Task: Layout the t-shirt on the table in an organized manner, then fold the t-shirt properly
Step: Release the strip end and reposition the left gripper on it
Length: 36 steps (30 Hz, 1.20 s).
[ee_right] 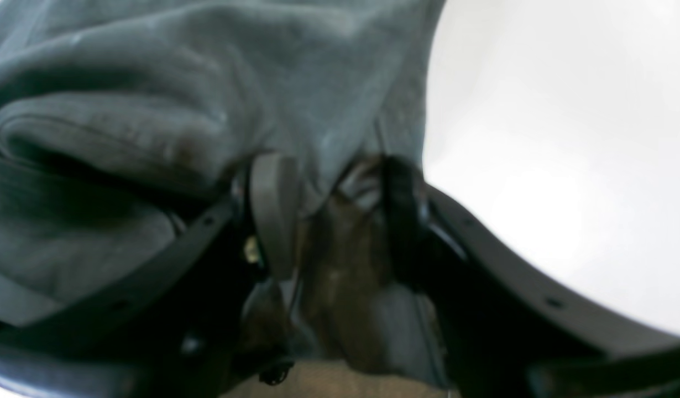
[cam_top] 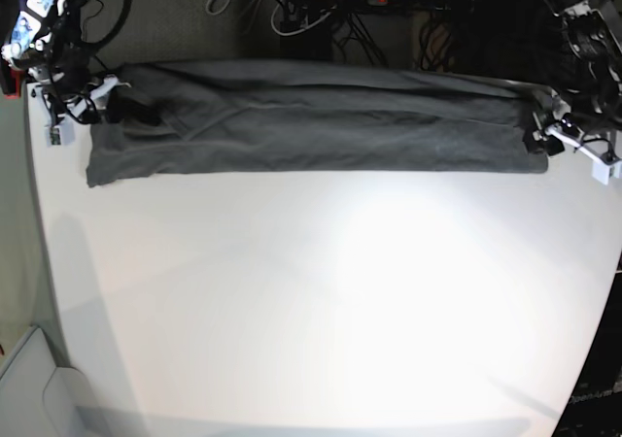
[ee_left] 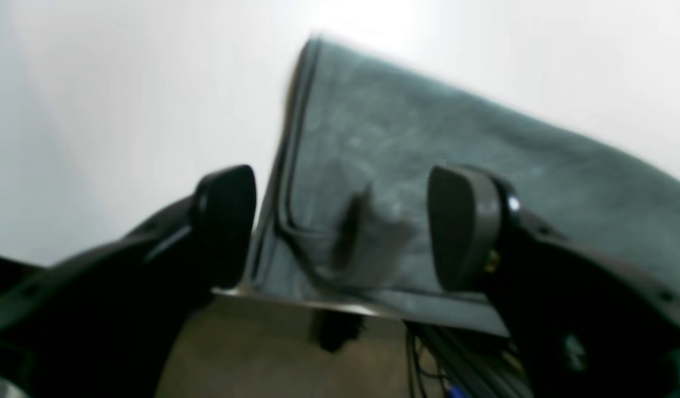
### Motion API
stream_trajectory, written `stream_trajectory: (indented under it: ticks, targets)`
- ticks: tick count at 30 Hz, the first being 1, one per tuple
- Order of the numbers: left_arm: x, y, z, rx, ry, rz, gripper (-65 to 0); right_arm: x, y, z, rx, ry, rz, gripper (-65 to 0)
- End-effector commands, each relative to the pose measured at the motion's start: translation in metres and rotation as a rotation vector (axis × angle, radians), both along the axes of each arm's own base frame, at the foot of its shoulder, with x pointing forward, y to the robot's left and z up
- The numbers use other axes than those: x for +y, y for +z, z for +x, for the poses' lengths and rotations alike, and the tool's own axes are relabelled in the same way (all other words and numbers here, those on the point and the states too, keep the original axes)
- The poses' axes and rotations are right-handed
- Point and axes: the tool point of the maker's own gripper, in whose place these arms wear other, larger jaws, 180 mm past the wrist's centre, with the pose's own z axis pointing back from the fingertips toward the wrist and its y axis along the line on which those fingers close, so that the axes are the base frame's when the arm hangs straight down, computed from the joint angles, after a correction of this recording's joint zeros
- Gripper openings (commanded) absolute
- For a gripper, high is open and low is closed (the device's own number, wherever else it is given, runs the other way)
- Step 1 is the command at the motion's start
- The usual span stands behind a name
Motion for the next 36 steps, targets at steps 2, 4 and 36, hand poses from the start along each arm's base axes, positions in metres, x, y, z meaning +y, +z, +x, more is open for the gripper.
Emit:
stream_trajectory:
  ticks: [2,4,36]
  targets:
    - [0.012,0.004,0.003,-0.005,0.005,0.013,-17.3,-0.001,-0.003,-0.005,0.028,0.009,-0.012,-38.5]
    - [0.015,-0.002,0.003,-0.004,0.019,0.004,-17.3,-0.001,-0.003,-0.005,0.028,0.009,-0.012,-38.5]
    - [-0.052,0.017,0.051,-0.024,-0.140,0.007,-64.8,0.010,-0.001,0.003,0.016,0.042,-0.006,-38.5]
